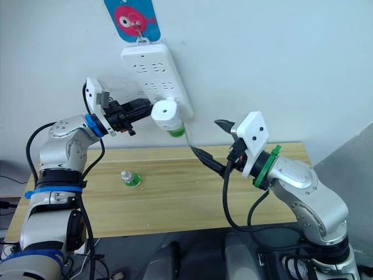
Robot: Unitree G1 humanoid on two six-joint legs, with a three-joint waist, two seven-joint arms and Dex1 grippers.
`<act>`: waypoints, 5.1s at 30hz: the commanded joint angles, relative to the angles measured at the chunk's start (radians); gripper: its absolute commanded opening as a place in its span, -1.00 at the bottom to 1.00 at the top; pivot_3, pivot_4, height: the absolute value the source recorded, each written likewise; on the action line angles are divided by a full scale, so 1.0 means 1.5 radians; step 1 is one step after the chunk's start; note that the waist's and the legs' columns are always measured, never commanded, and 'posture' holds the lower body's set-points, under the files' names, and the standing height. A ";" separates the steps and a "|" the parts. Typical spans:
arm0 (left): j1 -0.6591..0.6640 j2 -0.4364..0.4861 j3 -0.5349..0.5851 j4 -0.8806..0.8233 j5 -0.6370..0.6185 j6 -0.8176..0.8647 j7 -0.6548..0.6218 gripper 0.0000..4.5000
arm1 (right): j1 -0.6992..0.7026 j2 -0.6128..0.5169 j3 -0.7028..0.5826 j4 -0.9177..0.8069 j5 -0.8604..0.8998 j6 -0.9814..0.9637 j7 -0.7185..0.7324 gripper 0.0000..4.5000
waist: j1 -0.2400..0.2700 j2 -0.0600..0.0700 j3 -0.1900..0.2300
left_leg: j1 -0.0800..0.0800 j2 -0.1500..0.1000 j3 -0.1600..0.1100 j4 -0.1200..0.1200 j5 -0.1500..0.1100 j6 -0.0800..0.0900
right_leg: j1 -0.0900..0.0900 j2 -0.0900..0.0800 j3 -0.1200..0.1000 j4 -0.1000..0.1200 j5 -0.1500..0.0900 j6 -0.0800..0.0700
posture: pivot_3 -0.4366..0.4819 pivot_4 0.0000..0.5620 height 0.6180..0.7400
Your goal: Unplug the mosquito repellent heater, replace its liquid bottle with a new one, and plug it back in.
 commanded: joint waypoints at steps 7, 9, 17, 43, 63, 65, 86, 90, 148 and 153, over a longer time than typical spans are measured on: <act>0.002 0.003 0.021 -0.016 -0.009 0.022 0.019 -0.23 | -0.013 -0.003 -0.003 -0.029 0.021 -0.012 0.009 1.00 | 0.000 0.000 0.000 | 0.000 0.000 0.000 0.000 0.000 0.000 | 0.000 0.000 0.000 0.000 0.000 0.000 | -0.53 0.04 1.00; -0.014 -0.006 0.015 -0.003 -0.009 0.024 0.012 -0.23 | -0.015 -0.002 -0.001 -0.026 0.020 -0.014 0.011 1.00 | 0.001 0.000 0.000 | 0.000 0.000 0.000 0.000 0.000 0.000 | 0.000 0.000 -0.001 0.000 0.000 0.000 | -0.53 0.04 1.00; -0.067 -0.015 0.004 0.054 0.006 -0.002 -0.006 -0.23 | -0.016 0.001 0.003 -0.028 0.025 -0.010 0.016 1.00 | 0.003 0.000 0.000 | 0.000 0.000 -0.001 0.000 0.000 0.000 | 0.000 0.000 -0.001 0.000 0.000 0.000 | -0.53 0.03 1.00; -0.070 -0.023 0.003 0.040 -0.020 0.031 -0.060 0.20 | -0.028 0.000 0.003 -0.022 0.048 -0.008 0.018 1.00 | 0.001 0.000 0.002 | -0.001 -0.001 -0.002 0.009 0.000 0.000 | 0.000 0.001 0.000 0.009 -0.002 0.003 | -0.53 0.04 1.00; 0.006 -0.024 0.013 -0.121 -0.035 0.101 -0.014 -0.40 | -0.114 0.085 0.162 0.025 -0.228 0.043 -0.209 1.00 | -0.002 0.000 0.004 | -0.002 -0.001 -0.002 0.009 0.000 0.000 | -0.001 0.001 0.000 0.009 -0.002 0.003 | -0.56 0.02 1.00; 0.020 -0.025 0.012 -0.148 -0.042 0.114 -0.004 -0.40 | -0.120 0.108 0.173 0.036 -0.242 0.049 -0.218 1.00 | -0.003 0.000 0.004 | -0.002 -0.001 -0.002 0.009 0.000 0.000 | -0.001 0.001 0.000 0.008 -0.002 0.003 | -0.55 0.02 1.00; 0.056 -0.011 0.015 -0.214 -0.063 0.143 0.038 -0.41 | -0.230 0.265 0.148 0.197 -0.294 0.054 -0.228 0.72 | -0.004 0.000 0.004 | -0.002 -0.001 -0.003 0.009 0.000 0.000 | -0.001 0.001 -0.001 0.008 0.000 0.001 | -0.50 0.03 1.00; 0.058 -0.011 0.014 -0.210 -0.056 0.136 0.046 -0.41 | -0.233 0.269 0.142 0.196 -0.297 0.062 -0.228 0.32 | -0.005 0.000 0.004 | -0.002 -0.001 -0.003 0.009 0.000 0.000 | -0.001 0.001 -0.001 0.008 0.000 0.001 | -0.50 0.03 1.00; 0.391 -0.243 -0.172 -0.609 0.069 -0.107 0.323 1.00 | -0.039 0.367 -0.208 0.054 0.477 0.161 -0.509 0.32 | -0.013 0.002 0.005 | -0.009 -0.001 0.000 0.008 0.000 0.000 | -0.010 0.001 0.003 0.009 -0.001 0.003 | -0.51 -0.01 1.00; 0.386 -0.241 -0.173 -0.610 0.064 -0.106 0.319 0.92 | -0.035 0.326 -0.176 0.061 0.518 0.117 -0.534 0.32 | -0.013 0.002 0.005 | -0.009 -0.001 0.000 0.008 0.000 0.000 | -0.010 0.001 0.003 0.009 -0.001 0.003 | -0.50 -0.01 1.00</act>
